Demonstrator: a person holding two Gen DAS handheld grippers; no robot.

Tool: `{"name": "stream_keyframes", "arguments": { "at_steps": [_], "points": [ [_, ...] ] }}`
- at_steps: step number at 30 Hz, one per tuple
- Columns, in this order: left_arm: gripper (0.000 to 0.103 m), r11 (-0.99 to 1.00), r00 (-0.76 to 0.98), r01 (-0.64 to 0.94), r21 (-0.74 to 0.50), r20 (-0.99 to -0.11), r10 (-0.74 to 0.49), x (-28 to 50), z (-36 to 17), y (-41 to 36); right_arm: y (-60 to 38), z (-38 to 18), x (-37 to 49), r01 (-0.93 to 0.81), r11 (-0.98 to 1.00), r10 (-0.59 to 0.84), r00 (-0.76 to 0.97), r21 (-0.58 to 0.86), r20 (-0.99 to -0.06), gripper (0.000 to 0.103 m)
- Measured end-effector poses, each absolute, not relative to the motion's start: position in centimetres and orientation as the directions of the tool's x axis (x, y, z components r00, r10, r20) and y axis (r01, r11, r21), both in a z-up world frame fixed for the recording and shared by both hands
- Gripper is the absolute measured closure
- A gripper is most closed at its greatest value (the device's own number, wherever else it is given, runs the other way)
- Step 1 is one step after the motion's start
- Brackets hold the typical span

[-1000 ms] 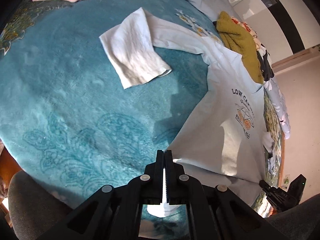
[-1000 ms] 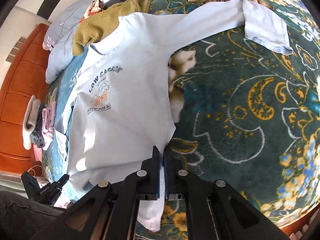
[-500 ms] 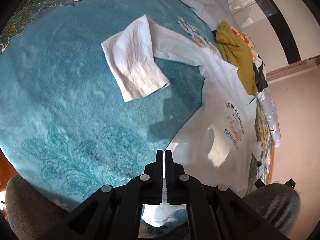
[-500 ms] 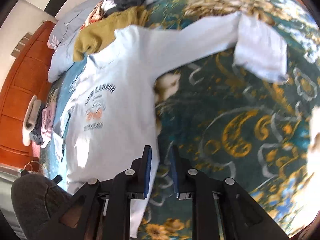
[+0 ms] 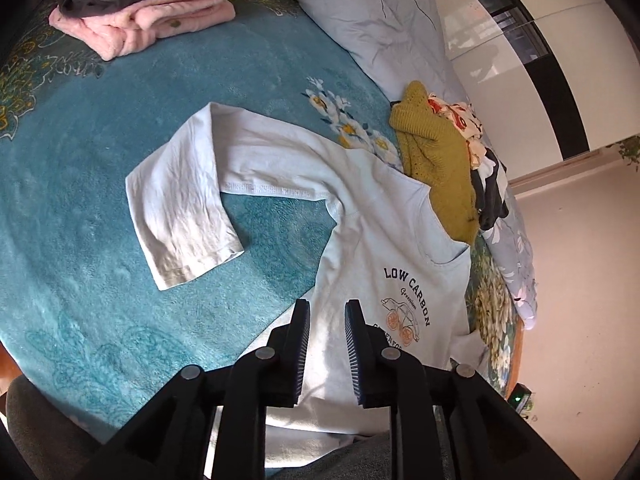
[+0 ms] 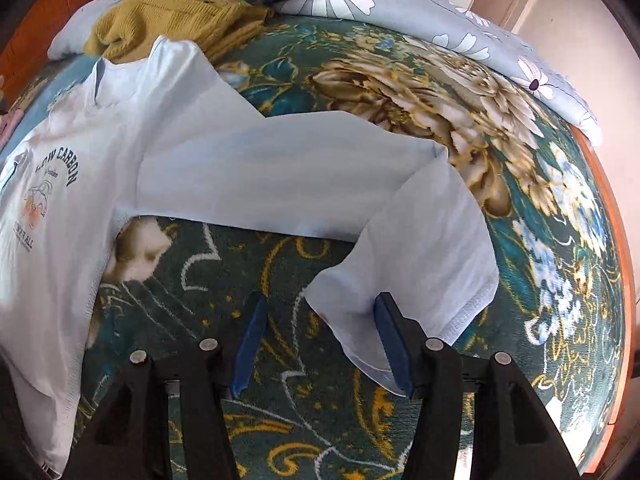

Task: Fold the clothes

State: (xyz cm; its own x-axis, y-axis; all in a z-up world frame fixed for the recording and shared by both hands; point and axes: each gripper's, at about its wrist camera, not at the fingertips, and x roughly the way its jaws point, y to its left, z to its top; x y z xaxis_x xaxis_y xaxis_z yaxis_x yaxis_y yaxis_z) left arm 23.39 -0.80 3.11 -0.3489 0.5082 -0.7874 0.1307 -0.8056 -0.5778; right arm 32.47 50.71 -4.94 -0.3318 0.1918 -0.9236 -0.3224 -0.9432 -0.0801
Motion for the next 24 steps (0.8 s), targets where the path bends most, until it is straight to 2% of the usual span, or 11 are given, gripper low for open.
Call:
{"name": "stream_keyframes", "arguments": {
  "at_steps": [2, 4, 8, 11, 13, 16, 19, 24],
  "points": [
    [0.082, -0.821, -0.342, 0.12, -0.558, -0.8, 0.493, 23.4, 3.1, 0.0, 51.9, -4.7, 33.1, -0.357, -0.933, 0.172, -0.331, -0.045, -0.928, 0.059],
    [0.082, -0.832, -0.334, 0.119, -0.542, -0.811, 0.481, 23.2, 2.9, 0.7, 53.4, -4.3, 33.6, -0.397, -0.917, 0.172, -0.313, -0.036, -0.934, 0.099],
    [0.082, -0.847, -0.318, 0.123, -0.517, -0.829, 0.46, 22.6, 2.6, 1.8, 58.6, -1.8, 35.6, -0.525, -0.823, 0.032, -0.422, 0.216, -0.906, 0.099],
    [0.082, -0.854, -0.319, 0.135, -0.503, -0.838, 0.443, 22.2, 2.6, 1.9, 63.8, 1.6, 39.2, -0.619, -0.671, 0.013, -0.56, 0.408, -0.828, 0.099],
    [0.082, -0.86, -0.322, 0.15, -0.487, -0.847, 0.423, 21.9, 2.6, 1.7, 67.2, 3.6, 41.6, -0.654, -0.582, 0.047, -0.62, 0.483, -0.783, 0.099],
    [0.082, -0.877, -0.307, 0.169, -0.45, -0.87, 0.387, 21.4, 2.1, 1.5, 71.3, 5.5, 43.9, -0.695, -0.49, 0.113, -0.649, 0.526, -0.752, 0.099],
    [0.082, -0.895, -0.282, 0.176, -0.411, -0.892, 0.354, 21.0, 1.5, 1.2, 73.6, 5.8, 45.7, -0.731, -0.434, 0.149, -0.634, 0.526, -0.758, 0.099],
    [0.082, -0.907, -0.27, 0.197, -0.372, -0.91, 0.315, 20.5, 0.8, 0.3, 75.3, 2.6, 48.0, -0.816, -0.359, 0.144, -0.527, 0.452, -0.838, 0.101]
  ]
}}
